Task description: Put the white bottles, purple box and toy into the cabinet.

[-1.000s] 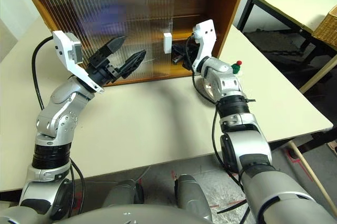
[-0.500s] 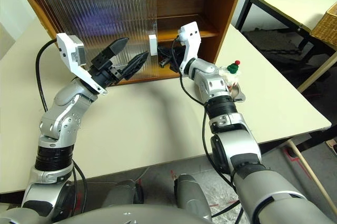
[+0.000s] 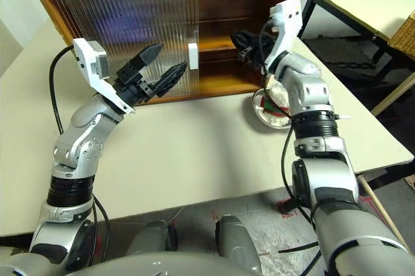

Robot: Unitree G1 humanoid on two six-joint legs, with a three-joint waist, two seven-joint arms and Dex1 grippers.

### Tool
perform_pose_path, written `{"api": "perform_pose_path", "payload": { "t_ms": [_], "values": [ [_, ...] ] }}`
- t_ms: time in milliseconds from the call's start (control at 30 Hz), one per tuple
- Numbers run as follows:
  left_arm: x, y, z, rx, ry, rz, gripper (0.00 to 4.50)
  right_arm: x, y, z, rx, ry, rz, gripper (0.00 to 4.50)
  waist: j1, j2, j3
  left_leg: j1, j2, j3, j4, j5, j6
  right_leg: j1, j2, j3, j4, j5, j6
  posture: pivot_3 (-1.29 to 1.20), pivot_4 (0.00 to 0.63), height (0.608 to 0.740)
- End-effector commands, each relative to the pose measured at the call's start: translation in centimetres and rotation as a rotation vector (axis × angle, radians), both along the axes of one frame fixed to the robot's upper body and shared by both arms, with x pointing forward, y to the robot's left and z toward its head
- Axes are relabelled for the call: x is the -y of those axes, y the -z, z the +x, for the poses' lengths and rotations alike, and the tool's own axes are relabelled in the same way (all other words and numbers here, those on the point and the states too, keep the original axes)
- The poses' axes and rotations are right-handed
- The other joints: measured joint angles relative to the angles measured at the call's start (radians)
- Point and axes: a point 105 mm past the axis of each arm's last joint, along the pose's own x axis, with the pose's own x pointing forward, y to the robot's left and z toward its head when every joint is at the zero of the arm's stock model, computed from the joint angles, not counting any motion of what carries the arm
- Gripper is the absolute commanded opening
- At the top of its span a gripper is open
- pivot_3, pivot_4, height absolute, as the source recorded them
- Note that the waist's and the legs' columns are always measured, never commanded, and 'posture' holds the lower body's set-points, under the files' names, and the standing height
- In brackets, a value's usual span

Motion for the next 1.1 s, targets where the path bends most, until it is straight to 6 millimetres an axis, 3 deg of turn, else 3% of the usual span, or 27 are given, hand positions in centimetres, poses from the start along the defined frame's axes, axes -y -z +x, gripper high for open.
{"api": "perform_pose_path", "payload": {
  "t_ms": [33, 200, 433, 633, 1100],
  "values": [
    [0.5, 0.1, 0.1, 0.0, 0.02, 0.004, 4.5, 3.1, -0.1, -0.7, -0.005, 0.108, 0.013, 2.58, -0.001, 0.0, 0.0, 0.0, 0.0, 0.0, 0.0, 0.0, 0.0, 0.0, 0.0, 0.0, 0.0, 0.0, 0.0, -0.01, 0.0, 0.74],
    [0.6, 0.2, 0.1, -0.005, 0.032, 0.003, 4.5, 6.0, -0.2, -2.9, -0.008, 0.2, 0.022, 4.45, -0.003, 0.0, 0.0, -0.001, 0.0, 0.0, 0.0, 0.0, 0.0, 0.0, 0.0, 0.0, -0.001, -0.001, 0.001, -0.03, 0.0, 0.74],
    [0.8, 0.3, 0.3, -0.009, 0.048, 0.002, 4.5, 8.3, 1.6, -7.2, -0.083, 0.292, 0.076, 4.48, -0.012, 0.0, 0.0, 0.001, 0.0, 0.001, 0.0, 0.0, 0.0, 0.001, 0.0, 0.001, -0.001, -0.004, 0.005, -0.06, 0.0, 0.74],
    [0.8, 0.4, 0.2, -0.013, 0.048, 0.0, 4.5, 8.6, 5.1, -10.1, -0.167, 0.261, 0.064, 4.48, -0.029, 0.0, 0.0, 0.001, 0.0, 0.001, 0.001, 0.0, 0.0, 0.002, 0.0, 0.001, -0.001, -0.004, 0.006, -0.06, 0.0, 0.74],
    [0.3, 0.1, 0.3, -0.002, 0.021, 0.0, 4.5, 9.4, 10.7, -11.0, -0.341, 0.324, 0.047, 4.48, -0.027, -0.001, 0.0, 0.002, -0.001, 0.001, 0.0, 0.0, 0.0, 0.003, 0.001, 0.001, -0.001, -0.004, 0.005, -0.03, 0.0, 0.74]
  ]
}}
